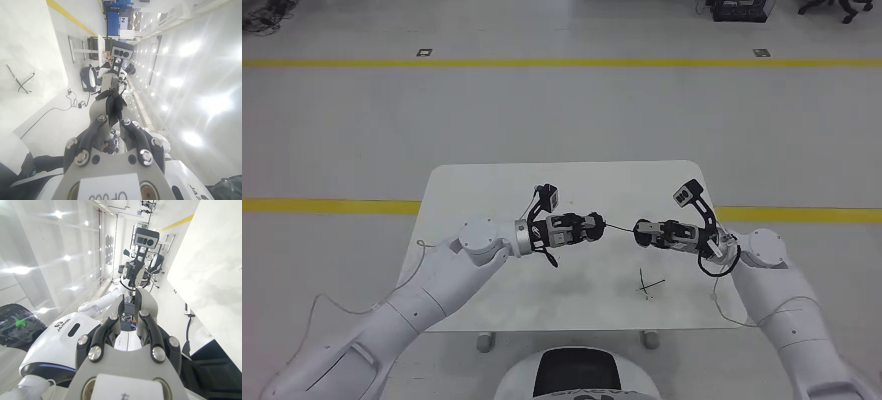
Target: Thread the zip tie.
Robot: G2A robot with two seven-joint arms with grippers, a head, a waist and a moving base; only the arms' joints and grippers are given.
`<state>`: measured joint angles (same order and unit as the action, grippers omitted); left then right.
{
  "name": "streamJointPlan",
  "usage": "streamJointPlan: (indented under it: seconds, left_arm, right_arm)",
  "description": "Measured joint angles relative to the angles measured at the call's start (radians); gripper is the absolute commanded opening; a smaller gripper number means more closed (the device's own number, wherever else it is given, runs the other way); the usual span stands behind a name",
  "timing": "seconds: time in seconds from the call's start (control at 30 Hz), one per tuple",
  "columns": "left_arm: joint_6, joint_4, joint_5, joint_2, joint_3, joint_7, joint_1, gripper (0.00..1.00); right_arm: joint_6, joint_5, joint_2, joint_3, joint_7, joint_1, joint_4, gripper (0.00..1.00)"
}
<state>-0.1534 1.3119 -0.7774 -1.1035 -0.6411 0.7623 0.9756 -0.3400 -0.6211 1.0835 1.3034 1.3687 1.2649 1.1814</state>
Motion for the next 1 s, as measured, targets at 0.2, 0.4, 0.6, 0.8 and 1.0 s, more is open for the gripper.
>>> streamJointPlan:
  seconds: [0.2,0.4,0.6,0.8,1.0]
  left_arm:
    - [0.003,-0.004,0.003,-0.005,-0.010,-0.001,0.005,0.00]
    - [0.007,-0.005,0.007,-0.010,-0.020,-0.004,0.011,0.00]
    - [0.010,-0.003,0.013,-0.013,-0.031,0.000,0.017,0.00]
    - [0.015,-0.001,0.018,-0.016,-0.040,0.008,0.023,0.00]
    - [0.020,-0.002,0.025,-0.019,-0.049,0.016,0.027,0.00]
  right_arm:
    - [0.004,0.007,-0.001,-0.009,-0.024,0.041,0.072,0.14]
    - [0.013,0.033,-0.006,-0.003,-0.067,0.089,0.140,0.09]
    - [0.003,0.029,-0.010,0.009,-0.081,0.094,0.131,0.34]
    - [0.001,0.020,-0.013,0.012,-0.083,0.108,0.140,0.40]
    - [0.007,0.017,-0.014,0.013,-0.101,0.110,0.143,0.36]
